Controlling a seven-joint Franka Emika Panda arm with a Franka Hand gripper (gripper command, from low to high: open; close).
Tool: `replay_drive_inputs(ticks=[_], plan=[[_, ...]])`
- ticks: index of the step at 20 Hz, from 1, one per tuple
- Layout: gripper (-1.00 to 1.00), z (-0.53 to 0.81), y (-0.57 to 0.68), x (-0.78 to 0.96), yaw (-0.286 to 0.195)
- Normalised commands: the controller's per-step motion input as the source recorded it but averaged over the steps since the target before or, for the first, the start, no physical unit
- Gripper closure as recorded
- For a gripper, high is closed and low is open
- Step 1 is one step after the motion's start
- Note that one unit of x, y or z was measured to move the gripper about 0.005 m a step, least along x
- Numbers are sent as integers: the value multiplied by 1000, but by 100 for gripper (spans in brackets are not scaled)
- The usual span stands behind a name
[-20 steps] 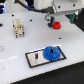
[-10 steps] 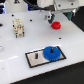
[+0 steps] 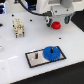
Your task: Insert the blue gear onto the right peg, followed by the red gear
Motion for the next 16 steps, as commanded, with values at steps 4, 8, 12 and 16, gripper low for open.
replay_drive_inputs(ticks=[4,8,12,16], plan=[[-100,-274,37,-303,0],[-100,-233,33,-167,0],[-100,-125,14,-37,0],[100,-92,22,-68,0]])
